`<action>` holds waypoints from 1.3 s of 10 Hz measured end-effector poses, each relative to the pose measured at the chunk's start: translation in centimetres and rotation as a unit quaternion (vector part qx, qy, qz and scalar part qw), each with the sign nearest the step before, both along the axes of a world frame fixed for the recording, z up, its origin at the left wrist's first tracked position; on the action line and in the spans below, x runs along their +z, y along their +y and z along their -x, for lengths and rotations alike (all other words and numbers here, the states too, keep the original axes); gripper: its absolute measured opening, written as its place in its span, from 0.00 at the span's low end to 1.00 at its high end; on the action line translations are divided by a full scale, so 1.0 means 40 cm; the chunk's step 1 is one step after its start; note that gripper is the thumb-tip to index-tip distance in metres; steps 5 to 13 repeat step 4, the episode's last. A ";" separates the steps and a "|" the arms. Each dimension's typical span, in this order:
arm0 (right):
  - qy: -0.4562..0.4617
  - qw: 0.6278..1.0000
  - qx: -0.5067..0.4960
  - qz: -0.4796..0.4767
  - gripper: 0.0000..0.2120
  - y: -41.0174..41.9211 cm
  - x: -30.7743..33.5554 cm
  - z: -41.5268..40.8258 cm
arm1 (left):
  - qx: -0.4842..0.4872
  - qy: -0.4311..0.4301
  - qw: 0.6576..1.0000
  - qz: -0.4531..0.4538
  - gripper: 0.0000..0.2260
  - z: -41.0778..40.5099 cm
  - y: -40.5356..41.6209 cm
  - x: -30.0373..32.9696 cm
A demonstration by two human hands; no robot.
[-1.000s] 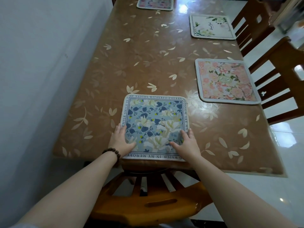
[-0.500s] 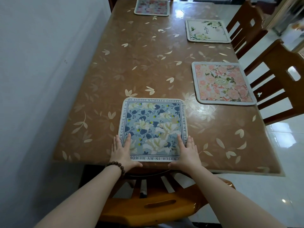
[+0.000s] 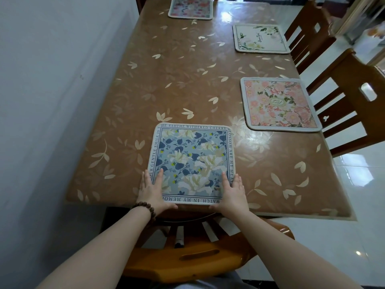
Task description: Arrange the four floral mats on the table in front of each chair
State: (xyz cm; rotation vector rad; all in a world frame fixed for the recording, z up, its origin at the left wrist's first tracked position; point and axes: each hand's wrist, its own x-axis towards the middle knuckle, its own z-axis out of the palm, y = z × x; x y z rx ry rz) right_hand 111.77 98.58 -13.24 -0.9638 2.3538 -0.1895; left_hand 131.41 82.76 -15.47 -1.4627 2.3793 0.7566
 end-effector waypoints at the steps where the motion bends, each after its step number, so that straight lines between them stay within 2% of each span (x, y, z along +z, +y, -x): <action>1: 0.000 1.000 0.003 -0.002 0.60 0.002 0.003 0.005 | -0.005 -0.027 1.000 0.005 0.61 0.003 -0.004 0.016; 2: 0.006 1.000 -0.004 -0.002 0.58 0.000 0.015 0.018 | -0.012 -0.046 0.998 0.029 0.57 0.014 -0.005 0.041; 4: 0.021 0.999 -0.015 0.021 0.48 -0.011 0.054 0.065 | -0.044 -0.038 0.996 0.069 0.45 0.074 -0.018 0.097; 13: 0.021 0.999 -0.015 0.021 0.48 -0.011 0.054 0.065 | -0.044 -0.038 0.996 0.069 0.45 0.074 -0.018 0.097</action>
